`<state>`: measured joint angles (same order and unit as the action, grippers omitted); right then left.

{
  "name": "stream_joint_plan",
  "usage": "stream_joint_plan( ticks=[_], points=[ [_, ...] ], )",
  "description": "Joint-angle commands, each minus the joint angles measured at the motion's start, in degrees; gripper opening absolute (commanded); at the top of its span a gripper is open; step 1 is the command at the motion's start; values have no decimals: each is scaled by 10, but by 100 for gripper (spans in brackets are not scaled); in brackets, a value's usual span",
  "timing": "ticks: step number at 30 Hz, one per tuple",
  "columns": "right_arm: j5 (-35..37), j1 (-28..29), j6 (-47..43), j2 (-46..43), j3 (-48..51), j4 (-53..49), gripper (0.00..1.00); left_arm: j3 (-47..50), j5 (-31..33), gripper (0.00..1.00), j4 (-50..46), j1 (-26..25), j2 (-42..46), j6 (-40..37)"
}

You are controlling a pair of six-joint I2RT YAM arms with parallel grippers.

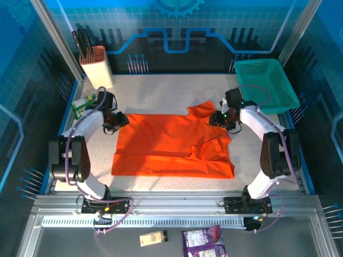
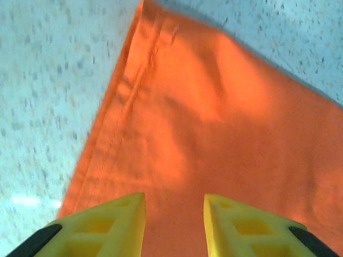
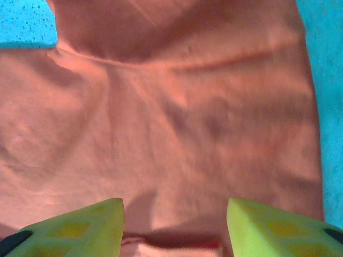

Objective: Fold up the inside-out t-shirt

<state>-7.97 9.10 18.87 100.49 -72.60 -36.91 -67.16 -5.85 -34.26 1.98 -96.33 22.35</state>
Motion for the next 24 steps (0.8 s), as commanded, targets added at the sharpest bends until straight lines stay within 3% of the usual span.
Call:
stream_joint_plan(
  ticks=[1,5,8,12,24],
  points=[
    [28,8,-113,66,-72,-29,52,-40,25,33,-14,-1,-42,-74],
    [31,11,-159,150,-157,-48,47,-99,38,31,-23,-1,-105,-119],
    [29,13,-168,187,-206,-61,46,-138,82,30,-53,-3,-144,-145],
    [22,12,-175,211,-248,-71,46,-159,120,30,-59,-3,-169,-168],
    [18,15,-188,247,-337,-119,46,-230,139,32,-68,-10,-249,-191]
  ],
)
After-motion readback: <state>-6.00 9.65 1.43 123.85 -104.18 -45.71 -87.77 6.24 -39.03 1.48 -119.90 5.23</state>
